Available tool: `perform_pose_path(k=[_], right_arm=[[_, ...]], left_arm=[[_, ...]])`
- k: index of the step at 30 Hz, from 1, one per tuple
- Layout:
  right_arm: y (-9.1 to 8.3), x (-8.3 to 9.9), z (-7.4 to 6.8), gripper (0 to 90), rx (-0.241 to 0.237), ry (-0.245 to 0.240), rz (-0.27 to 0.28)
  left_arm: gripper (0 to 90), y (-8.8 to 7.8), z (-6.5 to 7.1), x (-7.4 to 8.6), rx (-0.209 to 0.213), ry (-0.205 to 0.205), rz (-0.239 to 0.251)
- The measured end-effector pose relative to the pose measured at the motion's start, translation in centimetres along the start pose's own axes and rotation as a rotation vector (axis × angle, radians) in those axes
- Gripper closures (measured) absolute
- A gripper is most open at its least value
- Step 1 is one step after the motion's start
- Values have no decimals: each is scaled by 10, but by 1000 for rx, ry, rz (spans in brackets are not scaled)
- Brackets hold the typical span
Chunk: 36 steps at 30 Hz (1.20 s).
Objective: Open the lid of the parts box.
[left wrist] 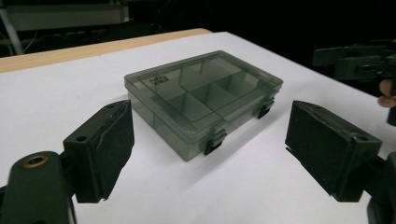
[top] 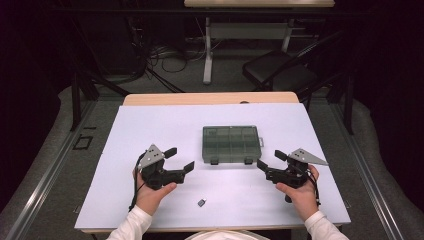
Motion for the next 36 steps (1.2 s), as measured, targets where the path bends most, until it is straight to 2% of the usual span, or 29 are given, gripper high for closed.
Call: perform_pose_path(k=[1,2,6,9,15,16,19,22,24,26,30,33,35,36], right_arm=[[0,0,1,137,7,-15,-12],[1,-2,2,137,16,-30,-21],[5,-14,2,139,26,-94,-36],[9,-20,2,145,33,-111,-54],[21,-28,2,182,56,-151,-94],[25,-29,2,237,57,-175,-102],[28,-31,3,277,43,-173,-109],[30,-33,6,405,27,-174,-96],[33,-32,7,499,7,-175,-101],[34,-30,8,568,-7,-184,-109],[37,-23,4,654,-18,-235,-128],[37,-18,-1,713,-41,-258,-140],[36,-14,-4,739,-54,-294,-153],[35,-13,-6,743,-54,-307,-141]], left_arm=[[174,3,0,-3,-3,1,-14],[185,7,2,-7,12,-12,-24],[182,18,7,-19,49,-41,-30],[182,27,10,-28,83,-73,-22],[185,41,9,-38,77,-57,-28],[221,48,8,-40,56,-37,-44],[286,55,9,-41,53,-16,-49],[361,64,9,-41,46,22,-68],[425,69,9,-40,45,26,-73],[483,74,11,-36,72,10,-86],[577,79,16,-22,76,52,-116],[625,79,17,-15,75,55,-113],[644,77,16,-12,65,53,-106],[668,77,16,-11,64,55,-108]])
Point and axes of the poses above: each handheld gripper's, and its own axes: y roughly forward along the jaws, x roughly out of its underside, z roughly to its right, the point moved 9 cm from there along y, roughly forward along the jaws, and after that the axes turned 2 degrees about -z, right-handed, at the moved point
